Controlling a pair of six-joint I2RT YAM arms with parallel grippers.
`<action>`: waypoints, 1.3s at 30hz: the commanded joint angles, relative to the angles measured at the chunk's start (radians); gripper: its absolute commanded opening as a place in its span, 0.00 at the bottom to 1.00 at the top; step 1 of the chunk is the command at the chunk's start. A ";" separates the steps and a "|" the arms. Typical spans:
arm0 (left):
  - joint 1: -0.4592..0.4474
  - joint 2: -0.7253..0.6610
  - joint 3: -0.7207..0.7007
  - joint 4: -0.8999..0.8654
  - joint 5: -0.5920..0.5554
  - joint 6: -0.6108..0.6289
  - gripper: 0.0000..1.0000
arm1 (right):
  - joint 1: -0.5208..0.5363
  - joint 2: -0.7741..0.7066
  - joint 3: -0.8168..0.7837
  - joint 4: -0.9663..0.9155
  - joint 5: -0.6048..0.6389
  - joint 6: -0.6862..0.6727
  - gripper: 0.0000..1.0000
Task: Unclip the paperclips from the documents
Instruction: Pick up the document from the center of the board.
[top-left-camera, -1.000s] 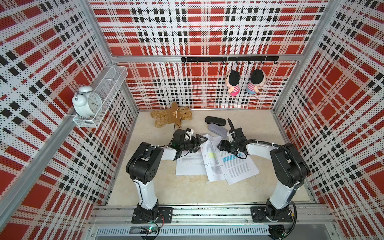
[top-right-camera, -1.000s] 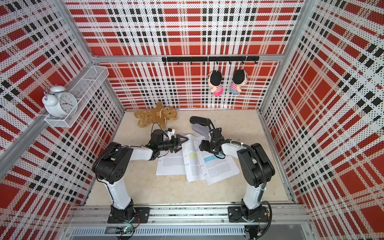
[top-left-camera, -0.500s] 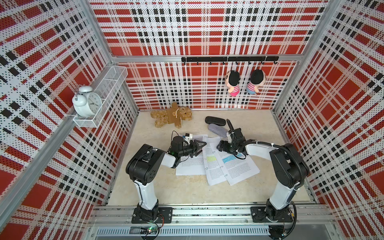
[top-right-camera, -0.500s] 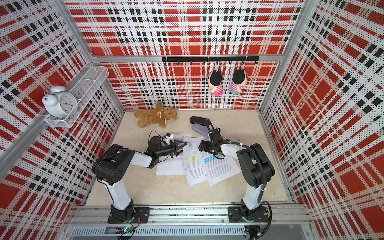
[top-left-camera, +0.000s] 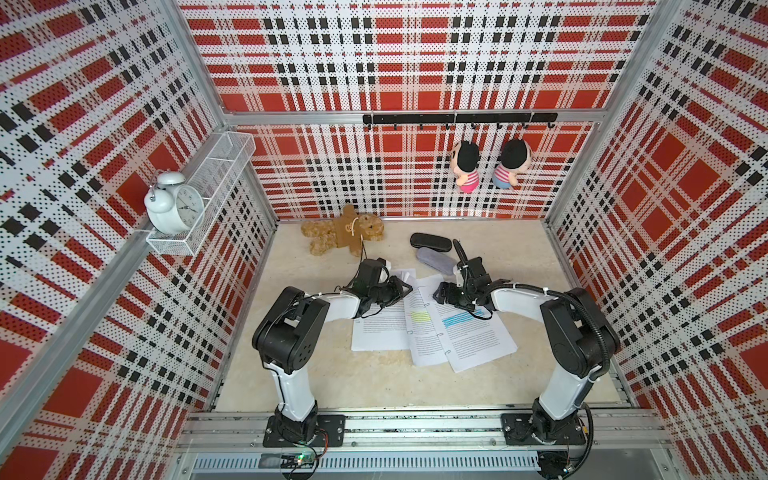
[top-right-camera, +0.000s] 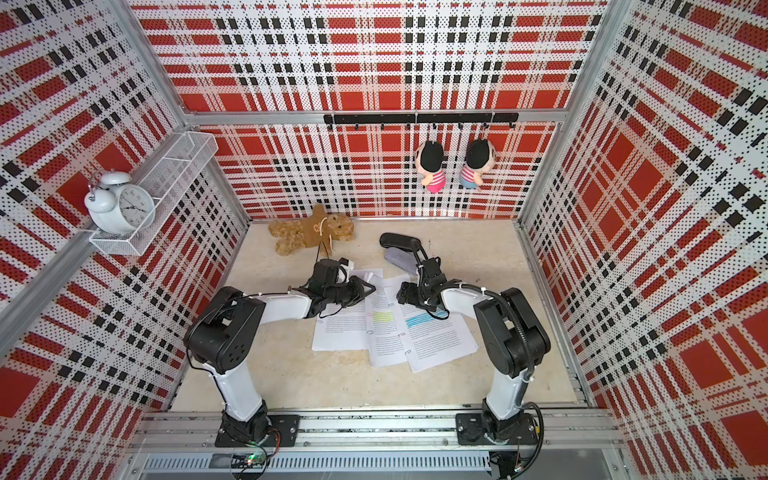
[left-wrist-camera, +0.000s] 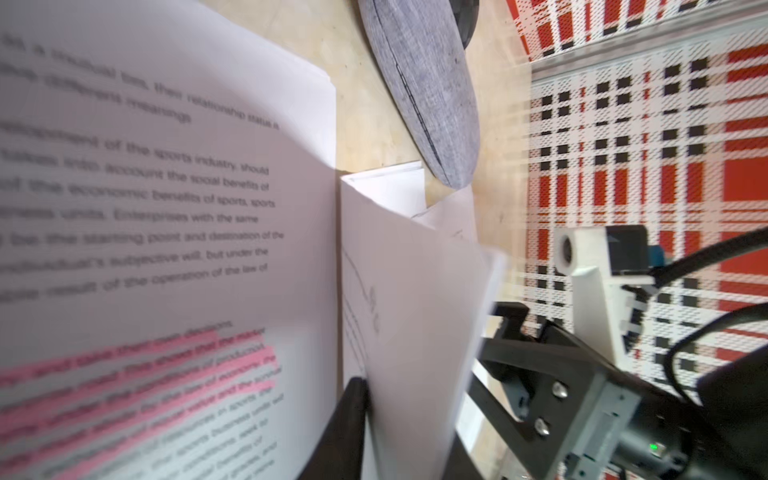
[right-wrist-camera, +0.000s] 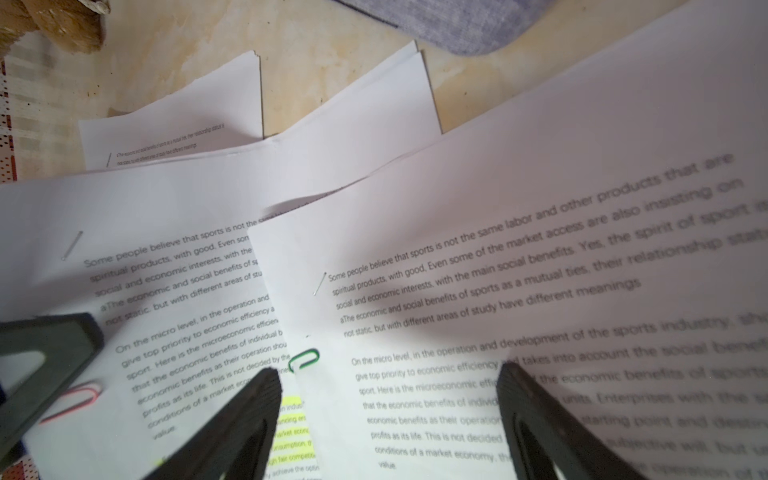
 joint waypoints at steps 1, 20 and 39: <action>-0.008 0.006 0.036 -0.171 -0.085 0.118 0.11 | 0.016 -0.004 -0.044 -0.099 -0.021 0.032 0.86; 0.019 -0.134 0.123 -0.280 -0.023 0.161 0.00 | 0.015 -0.162 0.007 -0.160 -0.111 -0.052 0.88; 0.062 -0.368 0.285 -0.475 0.060 0.229 0.00 | 0.045 -0.272 -0.051 0.305 -0.400 -0.052 1.00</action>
